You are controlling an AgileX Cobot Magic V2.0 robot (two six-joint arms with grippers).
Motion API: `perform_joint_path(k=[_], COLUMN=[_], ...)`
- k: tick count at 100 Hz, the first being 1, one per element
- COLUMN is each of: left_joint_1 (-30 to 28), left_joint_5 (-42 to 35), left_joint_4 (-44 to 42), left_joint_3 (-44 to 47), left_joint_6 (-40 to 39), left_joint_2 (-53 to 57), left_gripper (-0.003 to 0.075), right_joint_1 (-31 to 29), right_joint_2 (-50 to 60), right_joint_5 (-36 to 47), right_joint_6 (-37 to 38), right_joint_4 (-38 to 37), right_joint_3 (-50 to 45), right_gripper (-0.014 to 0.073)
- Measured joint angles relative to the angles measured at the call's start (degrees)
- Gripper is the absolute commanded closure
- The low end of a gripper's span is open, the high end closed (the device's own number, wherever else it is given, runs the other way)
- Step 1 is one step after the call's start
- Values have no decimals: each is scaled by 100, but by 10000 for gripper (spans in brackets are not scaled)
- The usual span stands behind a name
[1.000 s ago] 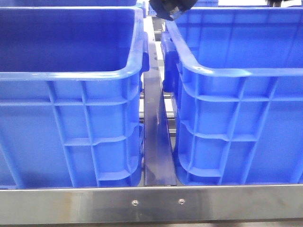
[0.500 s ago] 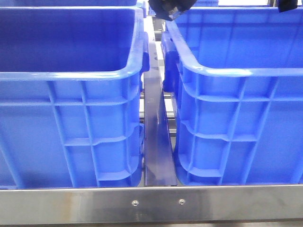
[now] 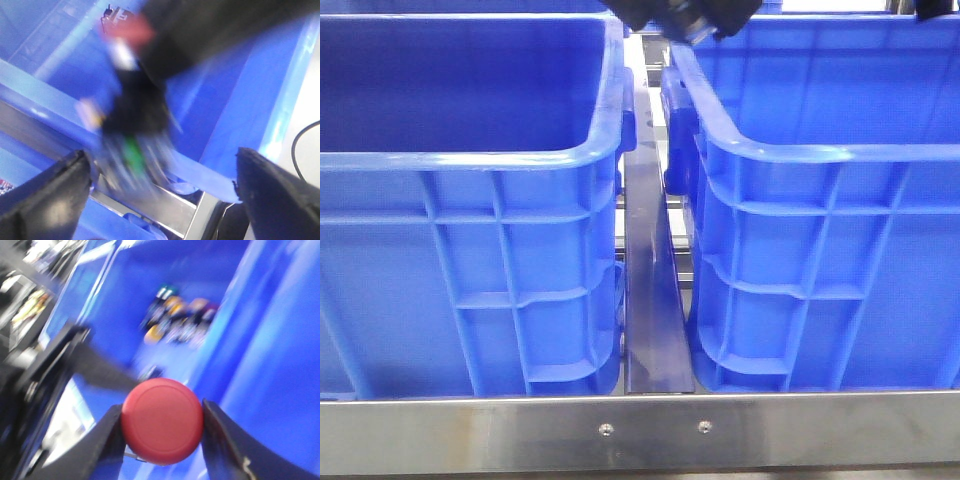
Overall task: Pick red and yellow buttons and place in box
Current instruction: 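Grasp the red button with the right gripper and open the left gripper, then carry the red button into the other bin and release it beside the yellow one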
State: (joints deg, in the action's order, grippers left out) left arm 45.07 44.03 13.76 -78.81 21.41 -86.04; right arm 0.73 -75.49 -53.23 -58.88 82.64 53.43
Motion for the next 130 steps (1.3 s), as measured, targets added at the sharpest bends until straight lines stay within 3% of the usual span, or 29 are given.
perform_joint_path(k=[14,32,53,80,130], left_joint_1=[0,0,0,0,0], left_joint_5=[12,23,25,25,35], left_joint_4=[0,-11,-11,-11,-11], left_joint_3=[0,0,0,0,0], left_joint_6=[0,0,9,9,9], left_joint_2=[0,0,0,0,0], left_gripper=[188,199,209,209,209], right_joint_1=[-410,-850,-920,-920,-920], right_joint_2=[0,0,-36,-608,-1763], right_joint_5=[378,1085,2583,3842,4701], right_joint_6=[-116,-1179,-2110,-2862,-3055], right_joint_4=[0,-198,-945,-1042,-1032], right_joint_3=[263,328,328,328,328], right_gripper=[337,337,337,337,337])
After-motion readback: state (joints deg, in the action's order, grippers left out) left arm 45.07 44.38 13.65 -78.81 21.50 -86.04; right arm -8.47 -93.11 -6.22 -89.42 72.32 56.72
